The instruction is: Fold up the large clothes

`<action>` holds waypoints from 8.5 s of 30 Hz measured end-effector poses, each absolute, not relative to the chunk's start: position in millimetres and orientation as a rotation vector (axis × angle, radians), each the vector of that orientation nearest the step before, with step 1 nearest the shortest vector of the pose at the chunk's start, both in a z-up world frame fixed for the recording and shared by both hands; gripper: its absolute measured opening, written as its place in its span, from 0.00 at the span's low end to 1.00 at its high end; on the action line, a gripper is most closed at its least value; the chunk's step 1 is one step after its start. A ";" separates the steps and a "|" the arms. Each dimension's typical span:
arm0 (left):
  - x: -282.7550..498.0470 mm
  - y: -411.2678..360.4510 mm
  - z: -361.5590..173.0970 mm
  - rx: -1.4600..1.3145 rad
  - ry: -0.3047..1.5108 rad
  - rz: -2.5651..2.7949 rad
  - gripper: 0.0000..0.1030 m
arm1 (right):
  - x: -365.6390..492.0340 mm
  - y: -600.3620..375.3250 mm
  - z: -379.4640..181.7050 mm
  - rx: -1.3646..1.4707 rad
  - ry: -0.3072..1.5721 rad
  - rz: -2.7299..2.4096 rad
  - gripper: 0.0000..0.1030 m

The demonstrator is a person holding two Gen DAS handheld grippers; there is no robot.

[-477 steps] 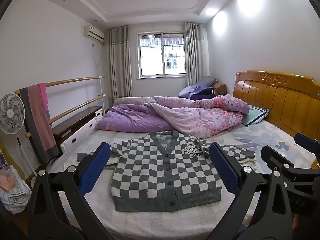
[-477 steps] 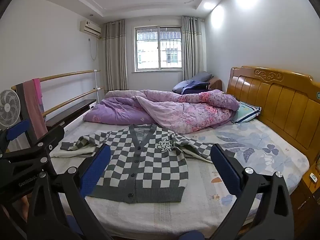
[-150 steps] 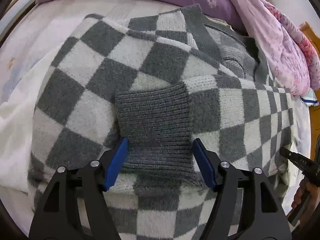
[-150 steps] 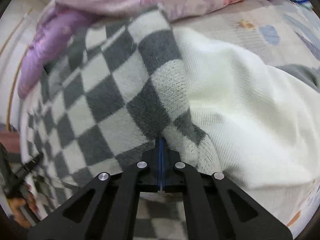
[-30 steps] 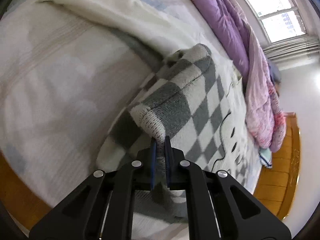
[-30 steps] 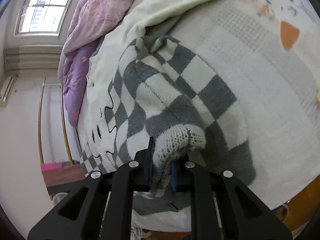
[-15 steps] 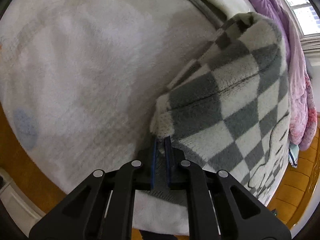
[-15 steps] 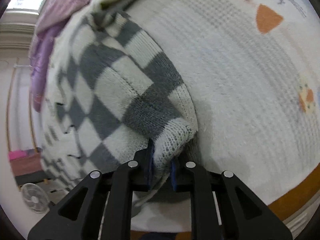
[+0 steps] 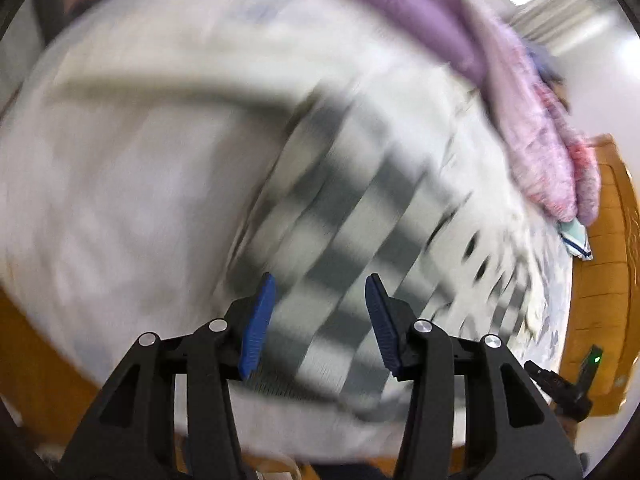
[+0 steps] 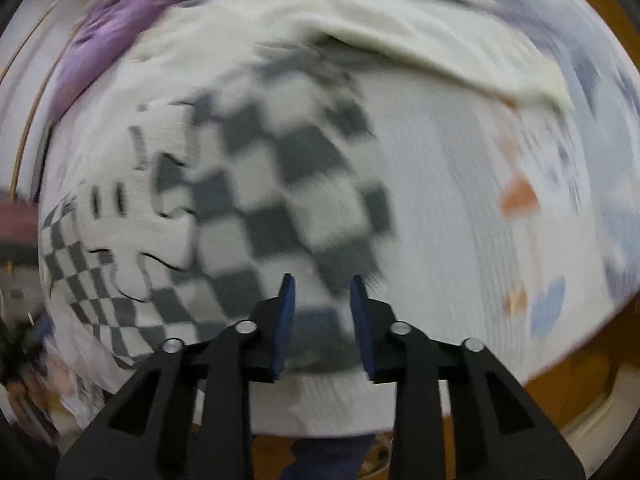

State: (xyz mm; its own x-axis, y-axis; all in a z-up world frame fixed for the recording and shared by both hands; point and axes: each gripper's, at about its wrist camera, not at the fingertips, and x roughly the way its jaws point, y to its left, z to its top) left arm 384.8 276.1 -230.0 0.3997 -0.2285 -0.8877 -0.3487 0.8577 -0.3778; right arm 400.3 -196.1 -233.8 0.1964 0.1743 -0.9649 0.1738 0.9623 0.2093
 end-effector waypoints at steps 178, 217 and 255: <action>608.9 -45.8 -303.2 -0.168 1.405 -0.334 0.88 | 500.7 -259.4 -323.2 0.495 1.320 -0.094 0.00; 407.3 -14.1 -358.6 -0.248 1.553 -0.340 0.89 | 219.8 -255.8 -374.0 1.203 1.150 -0.187 0.65; 432.5 0.4 -360.3 -0.456 1.595 -0.374 0.90 | 281.7 -265.3 -413.3 1.403 1.103 0.115 0.65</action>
State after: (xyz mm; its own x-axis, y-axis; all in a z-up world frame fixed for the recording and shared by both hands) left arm 432.5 0.4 -360.3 -0.0485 -0.5022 -0.8634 -0.0657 0.8641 -0.4989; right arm 281.7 -265.3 -413.3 0.5324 0.6510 -0.5411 0.5258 0.2466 0.8141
